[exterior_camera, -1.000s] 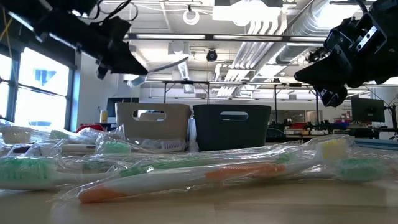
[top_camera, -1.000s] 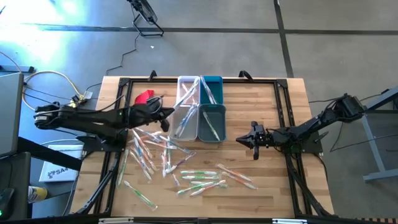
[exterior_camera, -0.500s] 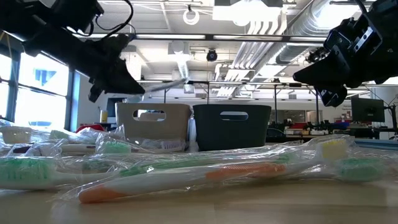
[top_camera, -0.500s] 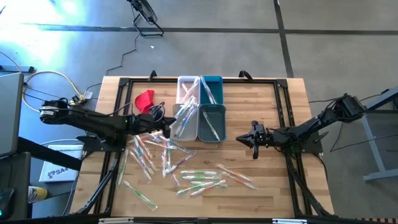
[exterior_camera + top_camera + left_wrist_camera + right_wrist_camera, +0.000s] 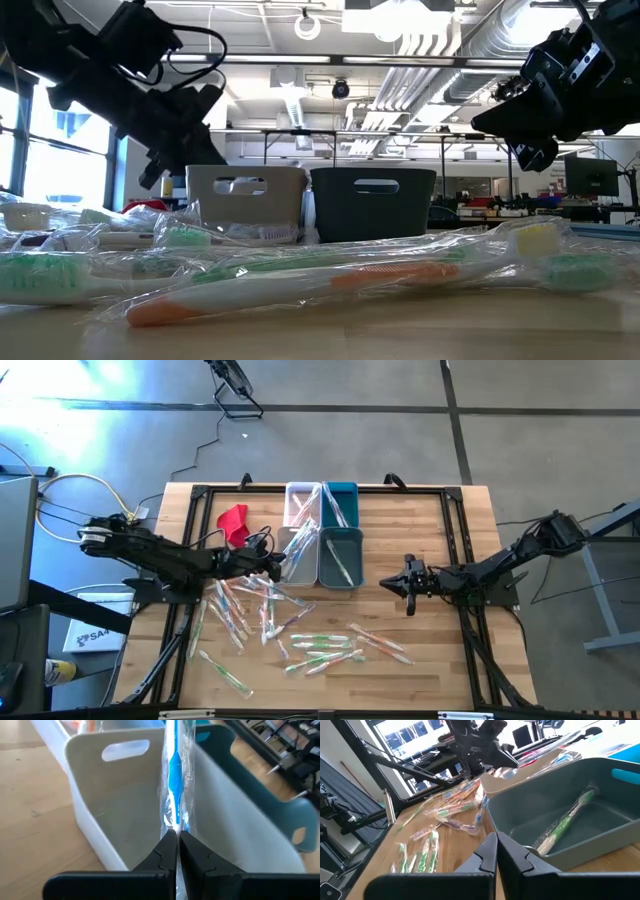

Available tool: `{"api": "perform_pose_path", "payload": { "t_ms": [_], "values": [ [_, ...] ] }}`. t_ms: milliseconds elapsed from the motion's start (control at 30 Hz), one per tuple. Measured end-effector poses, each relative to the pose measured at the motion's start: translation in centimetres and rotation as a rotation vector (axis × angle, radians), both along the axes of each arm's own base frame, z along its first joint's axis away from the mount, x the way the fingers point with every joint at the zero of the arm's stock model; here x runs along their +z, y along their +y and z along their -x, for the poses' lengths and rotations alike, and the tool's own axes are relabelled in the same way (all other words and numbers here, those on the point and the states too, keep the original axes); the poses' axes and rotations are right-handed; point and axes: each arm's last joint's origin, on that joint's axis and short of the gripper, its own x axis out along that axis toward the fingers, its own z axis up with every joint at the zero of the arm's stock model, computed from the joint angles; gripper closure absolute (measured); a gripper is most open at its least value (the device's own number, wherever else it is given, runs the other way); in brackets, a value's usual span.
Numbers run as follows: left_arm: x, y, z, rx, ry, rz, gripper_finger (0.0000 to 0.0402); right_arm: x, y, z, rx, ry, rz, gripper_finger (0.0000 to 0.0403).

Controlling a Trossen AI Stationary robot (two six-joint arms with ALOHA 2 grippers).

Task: Pick & Place Toothbrushes
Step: Put the blue toothbrush into the gray bin

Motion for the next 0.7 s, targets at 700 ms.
{"api": "perform_pose_path", "payload": {
  "t_ms": [700],
  "values": [
    [0.09,-0.11,-0.25,-0.045,-0.031,0.035,0.0323,-0.01,0.0,0.0,0.0,0.001,0.0,0.04]
  ]
}}
